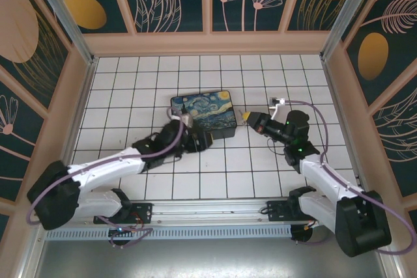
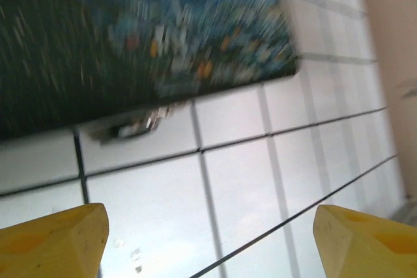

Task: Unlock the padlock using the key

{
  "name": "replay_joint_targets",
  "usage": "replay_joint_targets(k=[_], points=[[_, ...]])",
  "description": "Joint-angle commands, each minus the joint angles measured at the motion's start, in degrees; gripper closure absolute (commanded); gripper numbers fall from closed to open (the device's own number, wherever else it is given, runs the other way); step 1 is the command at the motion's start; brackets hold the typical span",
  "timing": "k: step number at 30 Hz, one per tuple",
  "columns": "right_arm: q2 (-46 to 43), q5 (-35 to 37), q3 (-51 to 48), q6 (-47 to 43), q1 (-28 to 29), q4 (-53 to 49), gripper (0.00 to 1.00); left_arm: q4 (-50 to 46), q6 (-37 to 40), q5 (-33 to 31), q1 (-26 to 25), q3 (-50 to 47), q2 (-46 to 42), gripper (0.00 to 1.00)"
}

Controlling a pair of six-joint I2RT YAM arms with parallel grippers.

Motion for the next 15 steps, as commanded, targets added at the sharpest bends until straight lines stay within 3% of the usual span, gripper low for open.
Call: replay_joint_targets(k=[1, 6, 15], points=[[-2.52, 2.26, 2.33, -4.87, -2.16, -9.3, 1.0, -3.55, -5.16, -17.74, -5.25, 0.63, 6.73, 0.18], [-2.51, 1.38, 5.76, -7.73, -3.15, -12.2, 1.0, -3.73, -7.77, -23.89, -9.68, 7.63, 19.87, 0.2], [-2.66, -0.63, 4.31, -7.47, -3.39, -9.69, 1.0, -5.89, -9.37, -32.18, -9.89, 14.37, 27.31, 0.32]])
